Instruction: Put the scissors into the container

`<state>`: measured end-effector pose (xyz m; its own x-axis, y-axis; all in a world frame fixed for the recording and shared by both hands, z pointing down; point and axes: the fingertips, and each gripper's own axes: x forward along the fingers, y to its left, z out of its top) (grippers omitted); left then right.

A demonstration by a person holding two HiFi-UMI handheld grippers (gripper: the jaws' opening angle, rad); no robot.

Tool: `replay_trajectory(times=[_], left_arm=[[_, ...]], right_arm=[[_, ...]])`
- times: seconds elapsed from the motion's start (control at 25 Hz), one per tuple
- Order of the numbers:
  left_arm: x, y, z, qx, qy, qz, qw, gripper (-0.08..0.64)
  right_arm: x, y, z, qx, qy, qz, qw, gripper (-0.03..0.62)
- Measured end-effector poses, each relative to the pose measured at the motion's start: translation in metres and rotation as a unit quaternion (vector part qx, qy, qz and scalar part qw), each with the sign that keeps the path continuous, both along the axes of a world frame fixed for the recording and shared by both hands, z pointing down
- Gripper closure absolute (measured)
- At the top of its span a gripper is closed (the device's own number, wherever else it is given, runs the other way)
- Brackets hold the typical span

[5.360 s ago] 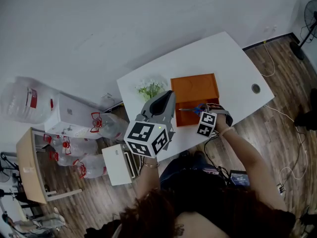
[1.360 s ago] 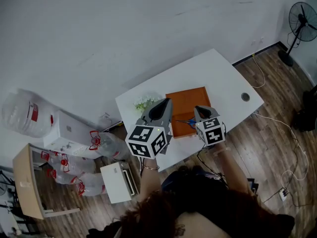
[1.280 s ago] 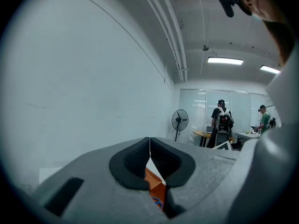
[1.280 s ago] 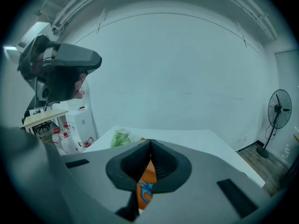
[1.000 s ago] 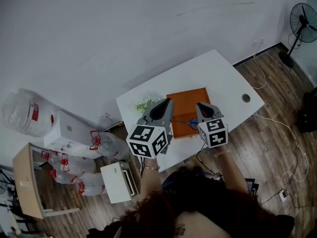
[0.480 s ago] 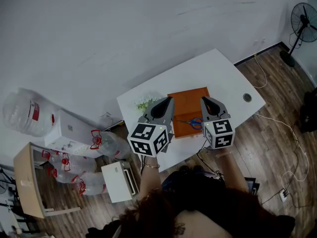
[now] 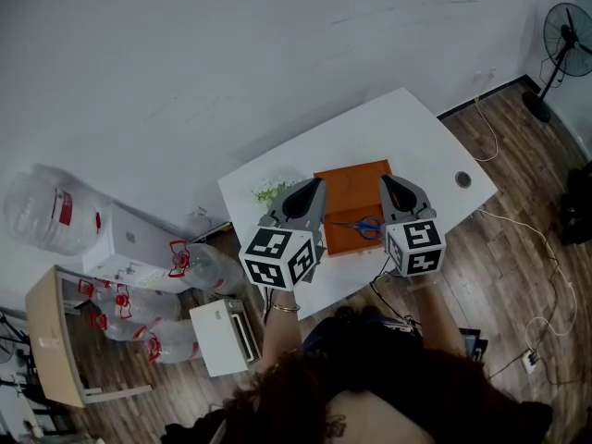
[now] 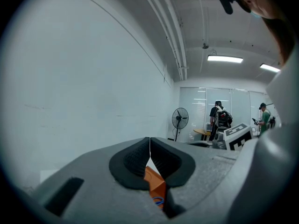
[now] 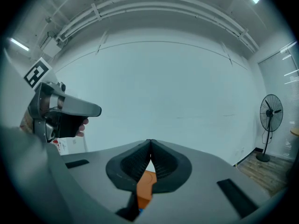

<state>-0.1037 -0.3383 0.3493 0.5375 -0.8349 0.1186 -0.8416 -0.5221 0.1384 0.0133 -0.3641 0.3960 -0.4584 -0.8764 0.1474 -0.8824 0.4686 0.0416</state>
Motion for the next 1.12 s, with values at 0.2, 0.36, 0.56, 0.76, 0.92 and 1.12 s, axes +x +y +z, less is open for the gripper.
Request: replay_trajectory(times=[0.2, 0.36, 0.56, 0.76, 0.92, 1.12], left_arm=[[-0.0025, -0.0020, 0.0020, -0.002, 0.002, -0.003, 1.0000, 0.541], [-0.0043, -0.0028, 0.0012, -0.001, 0.004, -0.004, 1.0000, 0.543], [-0.0020, -0.0016, 0.0021, -0.002, 0.004, -0.002, 1.0000, 0.541], [-0.0014, -0.0026, 0.0035, -0.003, 0.004, -0.001, 1.0000, 0.543], [-0.0019, -0.0010, 0.0032, -0.003, 0.005, -0.001, 1.0000, 0.543], [0.0011, 0.0020, 0.0039, -0.003, 0.005, 0.001, 1.0000, 0.542]], right_arm=[[-0.0041, -0.0004, -0.0004, -0.002, 0.010, -0.008, 1.000, 0.594], [-0.0051, -0.0004, 0.0001, -0.005, 0.012, -0.009, 1.000, 0.594], [-0.0049, 0.0007, 0.0003, -0.004, 0.012, -0.009, 1.000, 0.594], [-0.0043, 0.0002, 0.0018, -0.005, 0.011, -0.008, 1.000, 0.594], [-0.0050, 0.0020, 0.0028, -0.007, 0.013, -0.008, 1.000, 0.594], [-0.0028, 0.0048, 0.0025, -0.006, 0.015, -0.008, 1.000, 0.594]])
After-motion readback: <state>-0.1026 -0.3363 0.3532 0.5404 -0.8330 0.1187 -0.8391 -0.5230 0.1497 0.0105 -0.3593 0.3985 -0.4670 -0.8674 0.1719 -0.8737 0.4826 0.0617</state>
